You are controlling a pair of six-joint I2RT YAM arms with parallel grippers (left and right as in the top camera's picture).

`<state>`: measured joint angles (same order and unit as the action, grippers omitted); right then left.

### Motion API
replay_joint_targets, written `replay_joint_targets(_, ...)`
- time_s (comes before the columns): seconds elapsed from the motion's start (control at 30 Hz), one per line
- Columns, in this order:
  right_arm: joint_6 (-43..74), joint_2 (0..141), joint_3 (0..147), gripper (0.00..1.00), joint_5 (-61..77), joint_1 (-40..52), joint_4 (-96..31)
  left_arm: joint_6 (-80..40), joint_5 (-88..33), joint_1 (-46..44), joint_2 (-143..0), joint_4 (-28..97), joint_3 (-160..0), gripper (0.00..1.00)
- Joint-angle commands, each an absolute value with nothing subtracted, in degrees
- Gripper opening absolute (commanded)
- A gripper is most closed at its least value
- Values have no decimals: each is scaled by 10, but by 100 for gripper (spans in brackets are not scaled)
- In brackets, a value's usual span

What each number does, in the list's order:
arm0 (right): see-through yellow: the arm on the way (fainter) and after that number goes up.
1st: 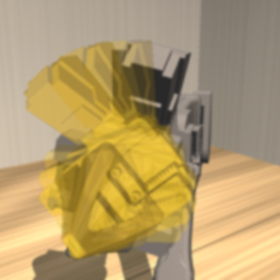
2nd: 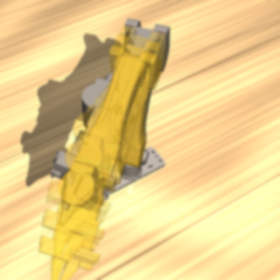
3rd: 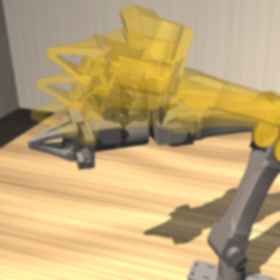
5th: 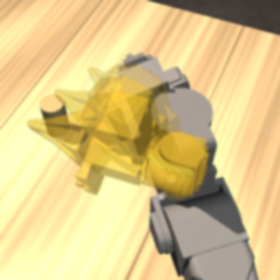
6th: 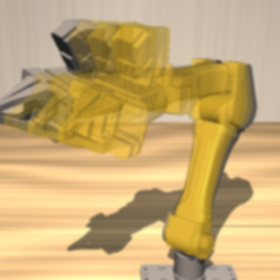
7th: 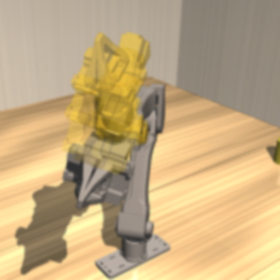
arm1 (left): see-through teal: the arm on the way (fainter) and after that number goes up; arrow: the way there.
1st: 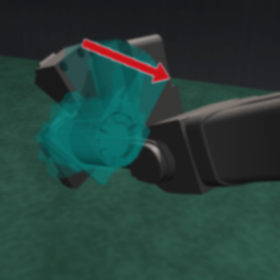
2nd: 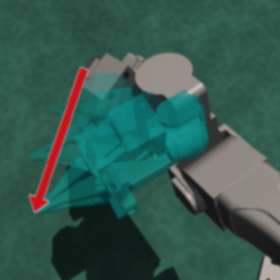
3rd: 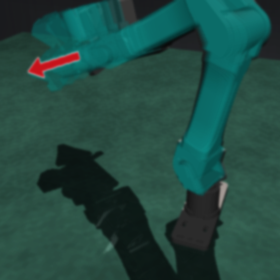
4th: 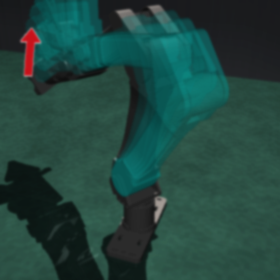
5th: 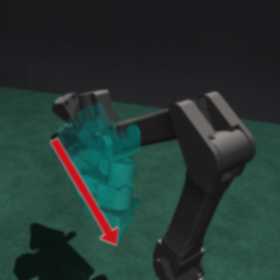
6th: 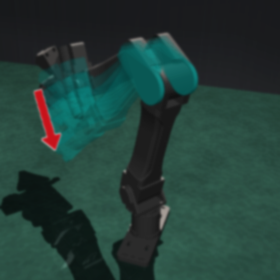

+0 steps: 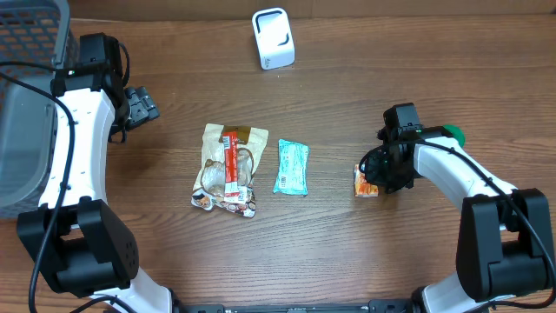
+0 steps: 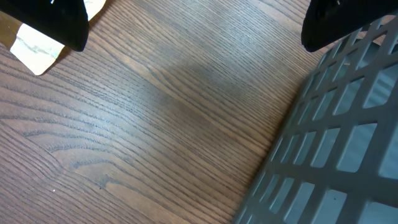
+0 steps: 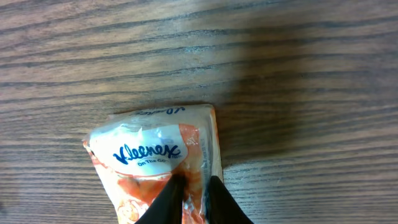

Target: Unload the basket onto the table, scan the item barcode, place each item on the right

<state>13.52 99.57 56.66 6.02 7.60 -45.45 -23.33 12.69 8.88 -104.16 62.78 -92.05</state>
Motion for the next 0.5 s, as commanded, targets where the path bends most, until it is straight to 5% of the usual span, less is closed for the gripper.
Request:
replay_joint_targets(0.0, 136, 1018, 540, 19, 47, 76, -462, -218, 133, 90, -1030, 627, -932, 100)
replay_joint_targets(0.17, 136, 1018, 540, 25, 46, 76, -470, -218, 133, 90, -1030, 627, -932, 100)
replay_joint_targets(0.27, 134, 1017, 543, 4, 49, 76, -470, -218, 133, 90, -1030, 627, -932, 100)
replay_joint_targets(0.47, 102, 984, 601, 12, 104, 76, -500, -218, 133, 90, -1030, 627, -932, 100)
